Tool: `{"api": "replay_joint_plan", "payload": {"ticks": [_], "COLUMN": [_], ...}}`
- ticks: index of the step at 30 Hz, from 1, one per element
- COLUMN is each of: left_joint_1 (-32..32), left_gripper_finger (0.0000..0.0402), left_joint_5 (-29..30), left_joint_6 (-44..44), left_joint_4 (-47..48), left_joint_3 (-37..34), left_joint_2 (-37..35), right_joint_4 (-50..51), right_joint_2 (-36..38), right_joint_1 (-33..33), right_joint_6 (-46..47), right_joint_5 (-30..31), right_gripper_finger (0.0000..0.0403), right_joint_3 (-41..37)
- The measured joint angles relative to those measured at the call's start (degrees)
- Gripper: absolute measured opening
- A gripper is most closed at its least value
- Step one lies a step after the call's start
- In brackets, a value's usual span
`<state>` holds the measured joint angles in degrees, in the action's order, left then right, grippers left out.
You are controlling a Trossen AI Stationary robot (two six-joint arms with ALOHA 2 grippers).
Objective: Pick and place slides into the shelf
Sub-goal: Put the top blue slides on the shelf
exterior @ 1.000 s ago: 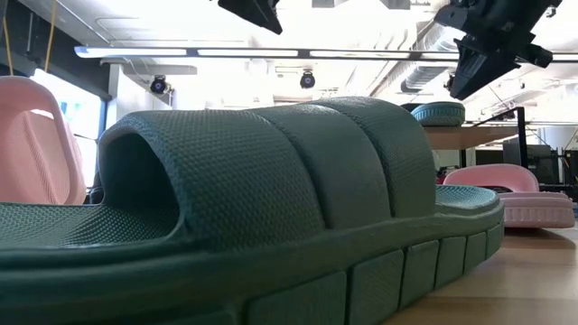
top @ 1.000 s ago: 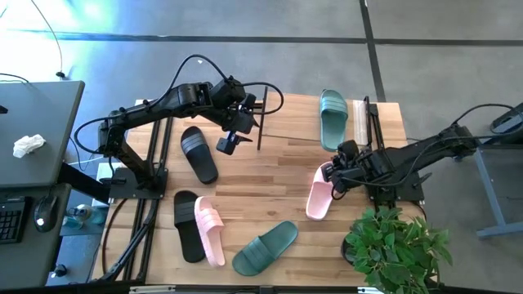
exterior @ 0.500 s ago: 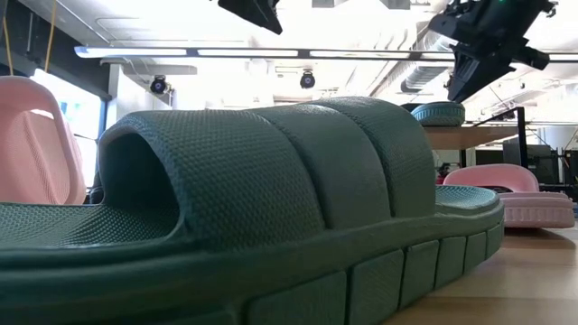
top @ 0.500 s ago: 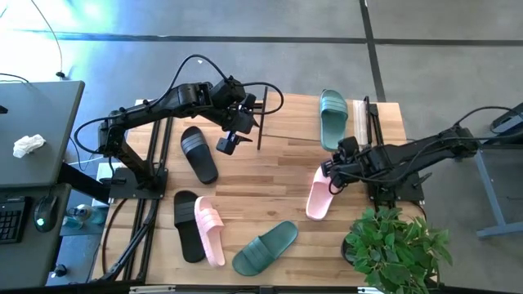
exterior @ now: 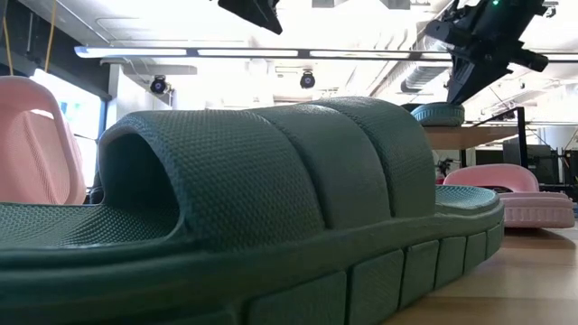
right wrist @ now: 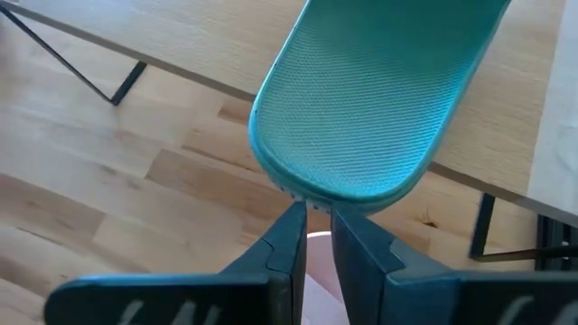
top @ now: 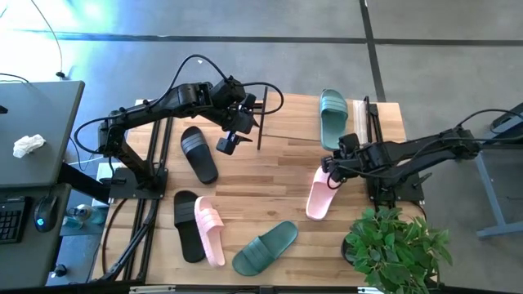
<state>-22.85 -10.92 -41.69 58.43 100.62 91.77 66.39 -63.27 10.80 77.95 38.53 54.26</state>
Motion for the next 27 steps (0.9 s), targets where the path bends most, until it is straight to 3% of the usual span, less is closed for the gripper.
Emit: {"api": "replay_joint_plan", "payload": {"ticks": [7,11,21,27], "left_joint_1": [-0.02,-0.01,0.0,0.99], "left_gripper_finger": [0.0225,0.0225,0.0225,0.0225], "left_joint_5": [0.0,0.0,-1.71,-4.79], "left_joint_6": [0.0,-0.01,1.48,1.83], "left_joint_4": [-0.02,-0.02,-0.01,0.05], "left_joint_3": [0.0,0.0,0.0,0.0], "left_joint_2": [0.0,0.0,0.0,0.0], "right_joint_4": [-2.21,-1.87,-0.19,0.76], "right_joint_2": [6.26,8.01,3.61,0.58], "right_joint_1": [2.37,2.45,1.08,-0.92], "right_joint_6": [0.02,-0.66,-1.99,-1.96], "right_joint_5": [-0.12,-4.69,-7.07,-3.56], "right_gripper_finger": [0.0044,0.0044,0.0044,0.0044], "right_joint_3": [0.0,0.0,0.0,-0.01]}}
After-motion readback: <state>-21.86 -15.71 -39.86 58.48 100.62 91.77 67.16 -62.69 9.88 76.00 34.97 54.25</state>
